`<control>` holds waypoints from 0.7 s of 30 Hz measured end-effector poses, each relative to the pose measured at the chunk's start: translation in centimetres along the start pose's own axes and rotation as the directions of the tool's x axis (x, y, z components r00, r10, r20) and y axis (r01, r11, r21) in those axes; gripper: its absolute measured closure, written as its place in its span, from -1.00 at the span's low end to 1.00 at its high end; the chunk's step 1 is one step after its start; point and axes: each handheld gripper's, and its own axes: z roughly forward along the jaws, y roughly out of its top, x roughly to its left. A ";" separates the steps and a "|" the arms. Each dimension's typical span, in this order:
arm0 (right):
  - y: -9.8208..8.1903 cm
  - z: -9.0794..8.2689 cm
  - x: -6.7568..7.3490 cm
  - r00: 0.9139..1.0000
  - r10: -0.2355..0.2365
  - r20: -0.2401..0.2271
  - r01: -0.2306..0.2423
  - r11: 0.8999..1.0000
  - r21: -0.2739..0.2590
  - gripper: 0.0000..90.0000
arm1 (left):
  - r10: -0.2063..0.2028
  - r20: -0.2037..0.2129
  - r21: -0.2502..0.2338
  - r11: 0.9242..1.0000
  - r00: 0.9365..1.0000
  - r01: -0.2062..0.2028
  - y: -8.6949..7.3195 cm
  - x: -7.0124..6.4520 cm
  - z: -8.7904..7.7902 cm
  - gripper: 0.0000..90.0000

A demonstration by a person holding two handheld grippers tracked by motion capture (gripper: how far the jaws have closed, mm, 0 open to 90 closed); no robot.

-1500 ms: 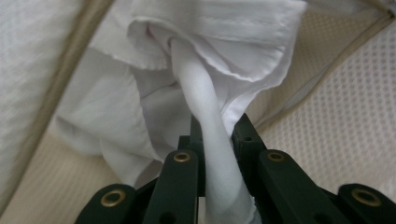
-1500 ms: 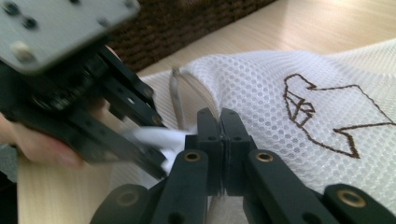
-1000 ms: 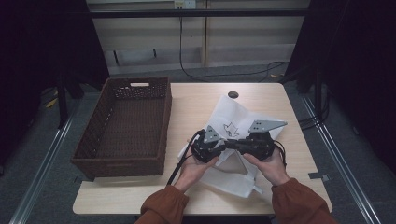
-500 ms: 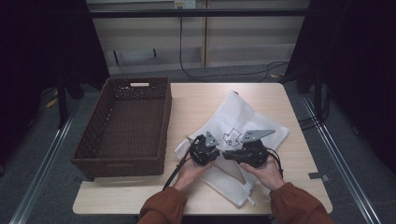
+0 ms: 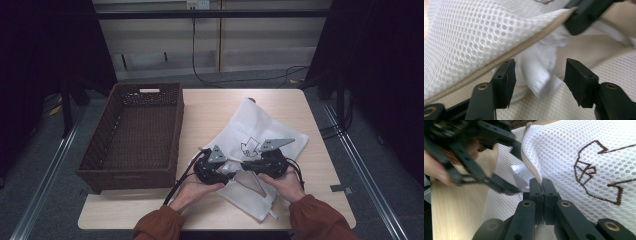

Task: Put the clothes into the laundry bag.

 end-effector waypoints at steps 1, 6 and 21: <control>0.0 0.0 0.0 1.000 -0.002 0.002 0.002 1.000 0.002 0.96 | 0.001 0.017 -0.006 1.000 1.000 -0.001 0.0 0.0 -0.4 0.14; 0.0 0.1 0.0 1.000 -0.004 0.000 0.004 1.000 0.006 0.96 | 0.004 0.040 -0.009 1.000 0.999 -0.004 -0.1 0.4 -0.7 0.79; 0.0 0.1 0.3 1.000 -0.017 -0.001 0.017 1.000 0.015 0.96 | -0.040 -0.017 0.046 0.998 0.999 0.041 -1.3 1.5 3.0 0.08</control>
